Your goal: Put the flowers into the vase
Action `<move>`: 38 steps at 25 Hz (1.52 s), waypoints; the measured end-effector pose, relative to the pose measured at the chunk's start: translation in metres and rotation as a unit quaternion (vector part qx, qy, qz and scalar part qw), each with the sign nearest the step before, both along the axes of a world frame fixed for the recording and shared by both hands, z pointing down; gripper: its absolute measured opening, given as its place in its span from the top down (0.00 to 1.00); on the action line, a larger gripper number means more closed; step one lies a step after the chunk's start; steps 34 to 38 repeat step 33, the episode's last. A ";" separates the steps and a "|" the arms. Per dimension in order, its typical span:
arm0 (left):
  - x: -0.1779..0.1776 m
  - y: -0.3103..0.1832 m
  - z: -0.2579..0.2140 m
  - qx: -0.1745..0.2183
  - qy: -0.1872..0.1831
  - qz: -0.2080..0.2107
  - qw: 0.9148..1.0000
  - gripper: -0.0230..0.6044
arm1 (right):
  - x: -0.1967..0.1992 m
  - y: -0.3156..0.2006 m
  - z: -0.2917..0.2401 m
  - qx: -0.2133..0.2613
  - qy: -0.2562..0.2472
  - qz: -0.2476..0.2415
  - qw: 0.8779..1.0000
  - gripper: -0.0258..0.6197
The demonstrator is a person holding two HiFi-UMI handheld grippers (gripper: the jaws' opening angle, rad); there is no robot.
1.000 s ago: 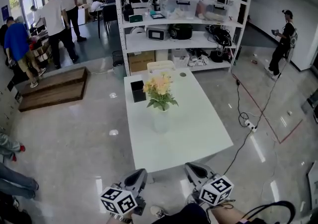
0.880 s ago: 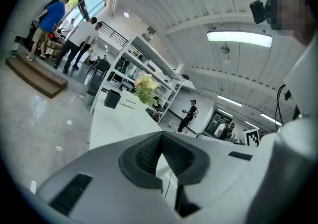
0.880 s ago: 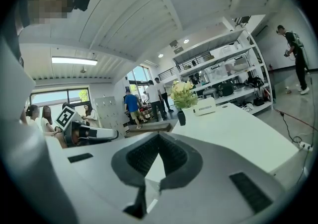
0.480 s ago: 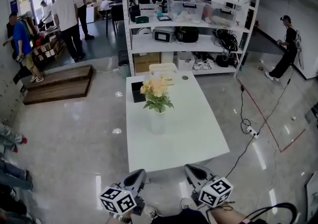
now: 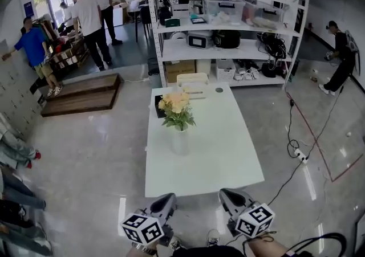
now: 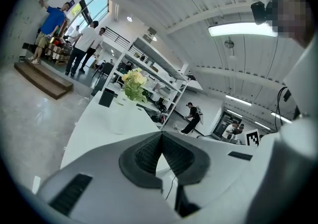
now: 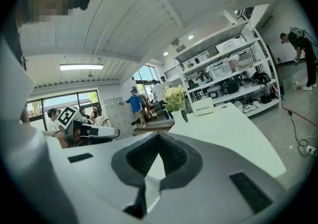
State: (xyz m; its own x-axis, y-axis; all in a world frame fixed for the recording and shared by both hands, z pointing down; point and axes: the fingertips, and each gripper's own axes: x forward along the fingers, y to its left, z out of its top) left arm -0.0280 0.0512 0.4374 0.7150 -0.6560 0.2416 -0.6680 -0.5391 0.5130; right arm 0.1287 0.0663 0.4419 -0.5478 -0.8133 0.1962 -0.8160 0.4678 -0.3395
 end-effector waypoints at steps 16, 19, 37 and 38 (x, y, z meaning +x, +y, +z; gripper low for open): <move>0.044 0.011 0.008 -0.010 0.000 -0.017 1.000 0.96 | 0.036 0.006 0.010 -0.009 -0.006 -0.023 1.000 0.96; 0.047 0.012 0.008 -0.011 0.002 -0.018 1.000 0.96 | 0.040 0.007 0.007 -0.009 -0.005 -0.023 1.000 0.96; 0.054 0.005 0.016 -0.017 -0.001 -0.023 1.000 0.96 | 0.045 -0.004 0.015 -0.012 -0.008 -0.029 0.999 0.96; 0.054 0.005 0.016 -0.017 -0.001 -0.023 1.000 0.96 | 0.045 -0.004 0.015 -0.012 -0.008 -0.029 0.999 0.96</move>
